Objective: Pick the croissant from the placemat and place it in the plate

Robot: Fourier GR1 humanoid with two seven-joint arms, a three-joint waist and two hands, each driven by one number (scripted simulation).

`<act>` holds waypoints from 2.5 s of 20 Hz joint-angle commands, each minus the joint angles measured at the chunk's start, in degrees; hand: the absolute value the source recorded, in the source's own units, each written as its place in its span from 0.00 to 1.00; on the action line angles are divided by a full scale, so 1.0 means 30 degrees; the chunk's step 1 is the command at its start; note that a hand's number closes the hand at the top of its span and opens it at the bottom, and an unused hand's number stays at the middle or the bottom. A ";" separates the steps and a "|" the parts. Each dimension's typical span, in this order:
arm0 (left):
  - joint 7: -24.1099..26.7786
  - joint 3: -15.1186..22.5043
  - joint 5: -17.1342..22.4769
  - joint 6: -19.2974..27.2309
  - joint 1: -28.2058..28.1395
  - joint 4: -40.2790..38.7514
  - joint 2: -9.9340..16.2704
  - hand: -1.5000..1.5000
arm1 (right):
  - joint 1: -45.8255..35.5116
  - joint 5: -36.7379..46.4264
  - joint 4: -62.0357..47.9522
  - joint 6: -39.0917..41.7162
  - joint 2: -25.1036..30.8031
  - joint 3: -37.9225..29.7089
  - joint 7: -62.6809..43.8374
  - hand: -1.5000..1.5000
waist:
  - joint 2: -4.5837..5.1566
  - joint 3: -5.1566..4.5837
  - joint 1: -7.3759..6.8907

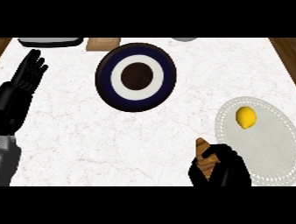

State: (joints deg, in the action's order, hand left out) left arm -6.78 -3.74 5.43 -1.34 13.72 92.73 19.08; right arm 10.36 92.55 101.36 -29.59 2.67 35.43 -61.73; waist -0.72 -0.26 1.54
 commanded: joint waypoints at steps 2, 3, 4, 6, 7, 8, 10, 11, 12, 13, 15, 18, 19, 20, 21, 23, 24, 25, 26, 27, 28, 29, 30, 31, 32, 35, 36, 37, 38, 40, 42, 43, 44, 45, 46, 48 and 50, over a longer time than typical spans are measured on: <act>0.0402 0.0283 -0.0263 -0.0164 -0.0113 -0.0112 -0.0201 0.50 | -0.1286 0.3123 0.2631 0.0170 -0.0854 0.3570 -0.3791 1.00 | 0.0143 0.0065 -0.0343; 0.0171 0.0516 -0.0338 -0.0165 -0.0133 -0.0090 -0.0320 0.50 | -0.2583 0.3437 0.2466 0.0834 -0.0861 0.4149 -0.4741 1.00 | 0.0164 0.0064 -0.0470; 0.0285 0.0092 0.0176 -0.0416 -0.0630 0.0514 -0.0176 0.50 | -0.2846 0.3689 0.1921 0.0346 -0.0865 0.4703 -0.5363 1.00 | 0.0159 0.0072 -0.0641; -0.0728 -0.0212 0.0326 -0.0538 0.1596 -0.0120 0.0273 0.50 | -0.5228 0.2644 0.1775 0.1984 -0.0865 0.4423 -0.5434 1.00 | 0.0248 0.0079 -0.0609; -0.0144 -0.0559 0.0678 -0.0911 0.1388 -0.1043 0.0307 0.50 | -0.6121 0.2519 0.1146 0.2037 -0.0859 0.4524 -0.5997 1.00 | 0.0288 0.0070 -0.0659; 0.0920 0.0228 -0.0212 -0.0463 0.0446 -0.0680 -0.0391 0.50 | -0.7355 0.1731 -0.0128 0.1584 -0.0861 0.3911 -0.6249 1.00 | 0.0316 0.0073 -0.0839; -0.0081 0.0766 -0.0722 0.0335 0.0055 0.0390 -0.0895 0.50 | -0.8346 0.1923 -0.0145 0.2684 -0.0868 0.4757 -0.7311 1.00 | 0.0240 0.0077 -0.0946; 0.0532 0.0226 -0.0334 -0.0322 0.1050 -0.0765 -0.0394 0.50 | -0.9519 0.0603 0.0538 0.3579 -0.0870 0.3584 -0.6584 1.00 | 0.0312 0.0067 -0.0825; 0.0294 0.0534 -0.0423 -0.0247 0.0026 0.0287 -0.0545 0.50 | -1.0671 -0.0444 -0.0932 0.2756 -0.0871 0.2032 -0.6053 1.00 | 0.0324 0.0078 -0.1164; 0.0065 0.0750 -0.0658 -0.0007 0.0957 -0.0304 -0.0780 0.50 | -1.1465 -0.0818 -0.1610 0.2554 -0.0873 0.2181 -0.6514 1.00 | 0.0362 0.0079 -0.1076; -0.0288 0.0250 -0.0002 -0.0551 0.1266 -0.0044 -0.0272 0.50 | -1.3207 -0.2227 -0.2404 0.2493 -0.0875 0.1111 -0.6342 1.00 | 0.0381 0.0080 -0.1373; -0.0153 0.0150 0.0207 -0.0921 0.1223 -0.0490 -0.0198 0.50 | -1.5012 -0.4119 -0.4224 0.1377 -0.0877 0.0199 -0.5930 1.00 | 0.0417 0.0080 -0.1416; 0.0527 0.0685 -0.0375 -0.0561 0.0997 -0.0541 -0.0731 0.50 | -1.5356 -0.4435 -0.5255 0.0610 -0.0877 0.0490 -0.6280 1.00 | 0.0468 0.0077 -0.1578; 0.0330 0.0291 0.0024 -0.0921 0.2018 -0.1389 -0.0412 0.50 | -1.6404 -0.5275 -0.6022 0.0889 -0.0878 -0.0362 -0.5644 1.00 | 0.0571 0.0072 -0.1536; 0.0085 0.0656 -0.0384 -0.0435 0.1321 -0.0407 -0.0721 0.50 | -1.6665 -0.5662 -0.6501 0.0463 -0.0878 -0.1072 -0.5396 1.00 | 0.0455 0.0087 -0.1589; 0.0406 0.0332 -0.0392 -0.0486 0.2087 -0.1288 -0.0568 0.50 | -1.7745 -0.6475 -0.8349 -0.0291 -0.0879 -0.1752 -0.4957 1.00 | 0.0579 0.0080 -0.1607; 0.0278 0.0430 -0.0684 -0.0295 0.2110 -0.1191 -0.0547 0.50 | -1.8406 -0.6929 -0.8977 -0.0332 -0.0879 -0.2692 -0.4412 1.00 | 0.0562 0.0086 -0.1586; -0.0101 0.0812 -0.0483 -0.0457 0.2086 -0.0683 -0.0810 0.50 | -1.8574 -0.7166 -1.0286 -0.0805 -0.0880 -0.2530 -0.4606 1.00 | 0.0574 0.0089 -0.1864; -0.0381 0.0407 -0.0271 -0.0319 0.2493 -0.0877 -0.0733 0.50 | -1.9063 -0.7376 -1.1119 -0.0964 -0.0880 -0.2753 -0.4320 1.00 | 0.0537 0.0087 -0.1708; 0.0050 0.0860 -0.0325 -0.0626 0.1529 -0.0483 -0.0940 0.50 | -1.9368 -0.7775 -1.2069 -0.1285 -0.0881 -0.3142 -0.3959 1.00 | 0.0532 0.0084 -0.1861; -0.0289 0.0739 -0.0227 -0.0769 0.1718 -0.0378 -0.0674 0.50 | -1.9574 -0.7826 -1.3316 -0.2062 -0.0881 -0.3654 -0.3455 1.00 | 0.0618 0.0091 -0.2076; 0.0608 0.0299 -0.0073 -0.1072 0.1697 -0.1214 -0.0477 0.50 | -2.0695 -0.8038 -1.3775 -0.1019 -0.0881 -0.3203 -0.4315 1.00 | 0.0580 0.0062 -0.1959; 0.0331 0.0451 -0.0137 -0.1189 0.2075 -0.1109 -0.0369 0.50 | -2.0828 -0.8588 -1.5015 -0.1922 -0.0882 -0.4062 -0.3110 1.00 | 0.0690 0.0078 -0.2058; 0.0151 0.0659 -0.0357 -0.0717 0.2513 -0.1511 -0.0858 0.50 | -2.1494 -0.8749 -1.5687 -0.2062 -0.0882 -0.4233 -0.3175 1.00 | 0.0705 0.0079 -0.1973; 0.0500 0.0710 -0.0513 -0.0698 0.2241 -0.1640 -0.0936 0.50 | -2.1402 -0.9266 -1.6677 -0.2657 -0.0882 -0.4212 -0.2447 1.00 | 0.0684 0.0080 -0.1908; -0.0416 0.0756 -0.0101 -0.0963 0.2701 -0.1024 -0.0852 0.50 | -2.2407 -1.1219 -1.8990 -0.2601 -0.0883 -0.5029 -0.1190 1.00 | 0.0746 0.0098 -0.2395; 0.0568 0.1153 -0.0505 -0.0923 0.1893 -0.0938 -0.1159 0.50 | -2.2426 -1.0981 -1.9127 -0.4213 -0.0884 -0.5663 -0.1308 1.00 | 0.0786 0.0094 -0.2465; 0.0534 0.0883 -0.0678 -0.0801 0.2364 -0.1041 -0.0826 0.50 | -2.2390 -1.1332 -1.9116 -0.5163 -0.0884 -0.6231 -0.0966 1.00 | 0.0887 0.0110 -0.2566; 0.0385 0.0888 -0.0452 -0.0853 0.2608 -0.1215 -0.1009 0.50 | -2.2389 -1.1733 -1.9609 -0.5669 -0.0884 -0.6273 -0.0784 0.00 | 0.0928 0.0109 -0.2618; -0.0259 0.1039 -0.0363 -0.0762 0.3272 -0.1390 -0.1263 0.50 | -2.3241 -1.2874 -2.0660 -0.5725 -0.0884 -0.6168 -0.0313 0.00 | 0.0864 0.0108 -0.2577; -0.0059 0.1285 -0.0575 -0.0821 0.2926 -0.1057 -0.1291 0.50 | -2.2979 -1.4114 -2.1313 -0.6802 -0.0885 -0.6354 0.1066 0.00 | 0.0932 0.0121 -0.2899; 0.0521 0.1045 -0.0797 -0.0584 0.2794 -0.1538 -0.1293 0.50 | -2.3444 -1.4461 -2.1629 -0.6988 -0.0885 -0.6693 0.2207 0.00 | 0.1020 0.0115 -0.2844; -0.0461 0.1230 -0.0610 -0.0554 0.3483 -0.0988 -0.1378 0.50 | -2.3405 -1.4624 -2.1565 -0.7798 -0.0885 -0.6873 0.2334 0.00 | 0.1044 0.0145 -0.3053; 0.0269 0.1187 -0.0761 -0.0665 0.2885 -0.1341 -0.1332 0.50 | -2.3226 -1.5097 -2.1558 -0.8492 -0.0886 -0.6720 0.2983 0.00 | 0.1001 0.0126 -0.2920; 0.0137 0.0974 -0.0473 -0.1073 0.2754 -0.1187 -0.0962 0.50 | -2.3277 -1.5306 -2.1555 -0.8992 -0.0886 -0.6881 0.3909 0.00 | 0.0932 0.0128 -0.2792; 0.0246 0.1210 -0.0733 -0.0745 0.2812 -0.1118 -0.1310 0.50 | -2.4048 -1.5138 -2.1964 -1.0248 -0.0886 -0.7042 0.3970 0.00 | 0.0963 0.0119 -0.2886; 0.0616 0.1017 -0.0557 -0.1095 0.2274 -0.1363 -0.1100 0.50 | -2.4343 -1.5453 -2.1873 -1.1423 -0.0886 -0.7546 0.4533 0.00 | 0.0939 0.0110 -0.2757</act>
State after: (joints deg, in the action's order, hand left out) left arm -5.98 -0.40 3.63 -3.97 21.65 89.11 15.45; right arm -61.05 48.03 36.73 -53.64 0.29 14.40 -49.53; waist 2.13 0.09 -7.04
